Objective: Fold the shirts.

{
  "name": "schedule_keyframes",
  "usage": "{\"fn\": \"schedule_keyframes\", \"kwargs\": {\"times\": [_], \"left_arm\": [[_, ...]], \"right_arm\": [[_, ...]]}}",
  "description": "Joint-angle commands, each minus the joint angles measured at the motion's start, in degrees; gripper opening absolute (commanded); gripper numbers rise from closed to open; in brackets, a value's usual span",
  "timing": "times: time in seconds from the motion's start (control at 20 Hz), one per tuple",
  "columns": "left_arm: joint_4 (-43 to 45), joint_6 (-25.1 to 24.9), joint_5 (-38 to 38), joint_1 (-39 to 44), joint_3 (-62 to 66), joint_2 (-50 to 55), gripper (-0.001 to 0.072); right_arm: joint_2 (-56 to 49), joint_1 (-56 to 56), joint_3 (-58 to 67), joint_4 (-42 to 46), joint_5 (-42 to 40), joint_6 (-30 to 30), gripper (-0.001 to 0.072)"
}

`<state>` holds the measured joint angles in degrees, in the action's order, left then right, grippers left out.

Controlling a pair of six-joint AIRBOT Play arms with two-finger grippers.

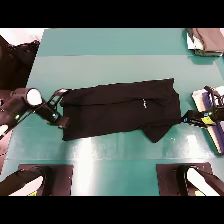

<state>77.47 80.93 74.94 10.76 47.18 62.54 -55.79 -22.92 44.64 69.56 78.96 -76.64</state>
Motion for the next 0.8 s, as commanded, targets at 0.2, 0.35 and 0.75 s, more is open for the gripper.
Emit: {"fn": "schedule_keyframes", "kwargs": {"times": [0.2, 0.35, 0.75], "left_arm": [[-7.0, 2.2, 0.3, -9.3, -11.8, -7.3, 0.0429], [-7.5, 2.2, -1.3, -9.0, -15.0, -6.8, 0.0429], [-12.0, 1.2, -8.2, -9.0, -16.4, -6.8, 0.0351]], "right_arm": [[-1.4, -1.2, 1.1, -7.4, -0.3, 2.6, 0.0555], [-1.5, 0.1, 1.5, -8.1, -0.5, 2.8, 0.0555], [-1.4, 4.0, 1.4, -8.1, -1.2, 2.8, 0.0554]]}}
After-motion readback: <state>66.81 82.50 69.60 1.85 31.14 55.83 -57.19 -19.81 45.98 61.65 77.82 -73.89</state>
